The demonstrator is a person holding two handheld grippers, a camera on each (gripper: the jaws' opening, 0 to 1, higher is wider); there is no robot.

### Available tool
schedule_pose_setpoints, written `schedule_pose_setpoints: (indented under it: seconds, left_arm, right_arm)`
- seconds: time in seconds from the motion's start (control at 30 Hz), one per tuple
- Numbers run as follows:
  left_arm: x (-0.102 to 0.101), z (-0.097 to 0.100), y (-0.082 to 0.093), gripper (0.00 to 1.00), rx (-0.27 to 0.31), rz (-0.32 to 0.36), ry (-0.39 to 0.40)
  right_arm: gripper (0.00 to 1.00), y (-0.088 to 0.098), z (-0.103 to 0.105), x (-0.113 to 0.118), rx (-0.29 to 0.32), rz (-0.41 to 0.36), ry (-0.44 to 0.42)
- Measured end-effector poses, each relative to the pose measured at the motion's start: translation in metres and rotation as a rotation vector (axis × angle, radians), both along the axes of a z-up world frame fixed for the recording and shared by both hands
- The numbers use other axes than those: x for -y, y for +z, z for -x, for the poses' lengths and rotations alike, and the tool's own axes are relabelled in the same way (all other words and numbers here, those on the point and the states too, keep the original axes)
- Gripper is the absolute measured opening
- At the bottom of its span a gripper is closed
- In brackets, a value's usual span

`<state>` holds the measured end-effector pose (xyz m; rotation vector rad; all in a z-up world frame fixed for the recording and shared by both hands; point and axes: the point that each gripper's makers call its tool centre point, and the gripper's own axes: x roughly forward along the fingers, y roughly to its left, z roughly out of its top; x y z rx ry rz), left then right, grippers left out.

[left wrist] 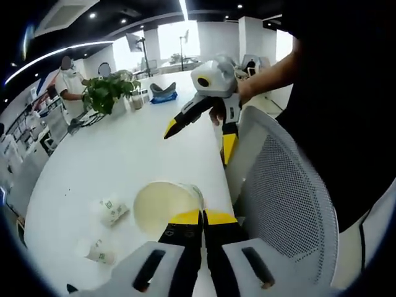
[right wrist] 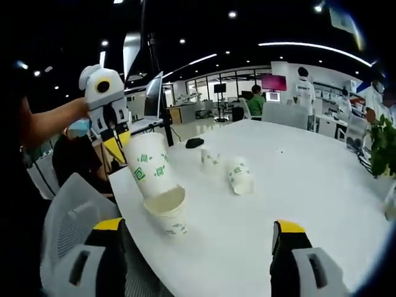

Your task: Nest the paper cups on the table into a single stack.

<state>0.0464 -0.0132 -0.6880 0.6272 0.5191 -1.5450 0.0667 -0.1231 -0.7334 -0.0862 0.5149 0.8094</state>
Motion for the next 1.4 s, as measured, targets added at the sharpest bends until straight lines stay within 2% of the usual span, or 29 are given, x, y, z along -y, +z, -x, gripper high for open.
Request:
schedule_pose_setpoints:
  seconds: [0.23,0.63,1.4]
  left_arm:
    - [0.002,-0.001,-0.011,0.0,0.003,-0.033,-0.015]
    - [0.007,-0.004,-0.025,0.0,0.005,-0.08,-0.038]
    - [0.012,-0.004,-0.035,0.0,0.017,-0.141,-0.09]
  right_arm:
    - [0.97,-0.008,0.005,-0.001,-0.006,0.016,-0.01]
    - [0.94,-0.009,0.006,0.001,-0.008,0.011,-0.025]
    - [0.92,-0.015,0.01,0.001,-0.017,0.033,-0.014]
